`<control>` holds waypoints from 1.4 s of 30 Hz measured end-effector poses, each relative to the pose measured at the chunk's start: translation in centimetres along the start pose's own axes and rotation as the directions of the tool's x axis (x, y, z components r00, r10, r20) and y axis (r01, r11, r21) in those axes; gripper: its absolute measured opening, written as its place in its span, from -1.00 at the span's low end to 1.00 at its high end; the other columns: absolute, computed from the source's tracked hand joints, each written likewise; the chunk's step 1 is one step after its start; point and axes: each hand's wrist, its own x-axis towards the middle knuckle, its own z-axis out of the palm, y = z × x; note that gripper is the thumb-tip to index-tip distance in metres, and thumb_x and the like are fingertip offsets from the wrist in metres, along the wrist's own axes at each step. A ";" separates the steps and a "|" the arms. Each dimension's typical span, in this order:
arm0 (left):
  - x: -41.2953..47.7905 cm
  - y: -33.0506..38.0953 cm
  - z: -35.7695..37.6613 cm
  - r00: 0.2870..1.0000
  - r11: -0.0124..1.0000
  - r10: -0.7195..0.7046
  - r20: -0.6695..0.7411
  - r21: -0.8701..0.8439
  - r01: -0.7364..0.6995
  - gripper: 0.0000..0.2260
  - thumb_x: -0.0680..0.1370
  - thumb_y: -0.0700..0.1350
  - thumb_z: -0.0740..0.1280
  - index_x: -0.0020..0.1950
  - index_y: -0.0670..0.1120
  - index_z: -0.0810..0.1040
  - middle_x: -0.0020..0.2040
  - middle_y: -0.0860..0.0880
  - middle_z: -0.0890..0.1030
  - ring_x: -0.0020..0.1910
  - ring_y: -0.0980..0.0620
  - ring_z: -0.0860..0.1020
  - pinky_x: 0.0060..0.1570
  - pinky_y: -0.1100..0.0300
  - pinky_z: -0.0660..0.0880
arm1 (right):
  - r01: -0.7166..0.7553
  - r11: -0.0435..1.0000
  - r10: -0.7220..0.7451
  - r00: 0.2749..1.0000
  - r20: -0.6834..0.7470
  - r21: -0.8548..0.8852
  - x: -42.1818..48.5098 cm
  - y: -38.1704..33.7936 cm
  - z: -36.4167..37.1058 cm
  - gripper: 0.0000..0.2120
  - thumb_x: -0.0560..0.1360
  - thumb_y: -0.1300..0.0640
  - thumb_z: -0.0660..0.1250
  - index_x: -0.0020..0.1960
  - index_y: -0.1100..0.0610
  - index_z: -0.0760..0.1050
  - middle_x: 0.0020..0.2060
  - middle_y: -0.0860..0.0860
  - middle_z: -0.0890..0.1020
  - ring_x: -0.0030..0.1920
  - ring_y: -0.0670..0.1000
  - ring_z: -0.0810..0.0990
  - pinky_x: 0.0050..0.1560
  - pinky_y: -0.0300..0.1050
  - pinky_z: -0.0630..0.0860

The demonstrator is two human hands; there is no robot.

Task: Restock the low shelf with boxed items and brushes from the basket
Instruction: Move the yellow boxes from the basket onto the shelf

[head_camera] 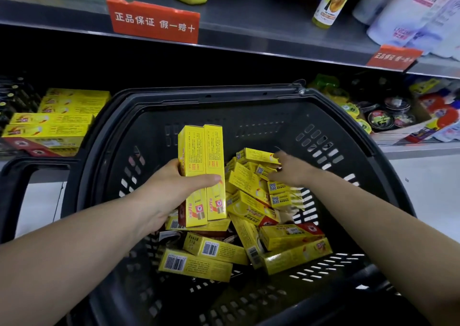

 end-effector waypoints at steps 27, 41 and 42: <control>-5.1 3.4 -4.3 0.960 0.986 -0.076 0.270 -0.122 0.112 -0.64 0.22 0.05 0.48 -0.04 -0.04 0.66 -0.17 -0.09 0.71 -0.26 -0.04 0.69 -0.38 0.17 0.57 | 0.041 0.558 -0.179 0.981 0.072 0.829 -9.2 -13.2 -6.6 -0.45 0.44 -0.25 0.28 0.15 0.20 0.55 0.04 0.17 0.66 0.06 0.15 0.64 0.05 -0.01 0.57; -6.8 4.9 -20.0 0.997 0.993 0.006 -0.083 -0.121 -0.016 -0.61 0.38 -0.05 0.49 0.13 -0.21 0.59 -0.08 -0.20 0.67 -0.26 -0.10 0.67 -0.44 0.16 0.55 | 0.101 0.476 -0.367 0.926 0.093 0.873 -9.2 -22.2 -10.4 -0.59 0.14 -0.16 0.44 -0.15 0.08 0.54 -0.31 0.02 0.68 -0.32 -0.03 0.67 -0.40 -0.21 0.56; -6.7 4.6 -21.6 0.995 0.990 -0.037 -0.096 -0.138 0.024 -0.54 0.38 -0.01 0.50 0.19 -0.20 0.56 0.05 -0.28 0.63 -0.11 -0.22 0.65 -0.31 0.01 0.58 | 0.113 0.502 -0.385 0.917 0.105 0.858 -8.8 -22.8 -10.3 -0.57 0.13 -0.15 0.45 -0.11 0.08 0.56 -0.29 0.03 0.69 -0.31 -0.03 0.68 -0.40 -0.21 0.57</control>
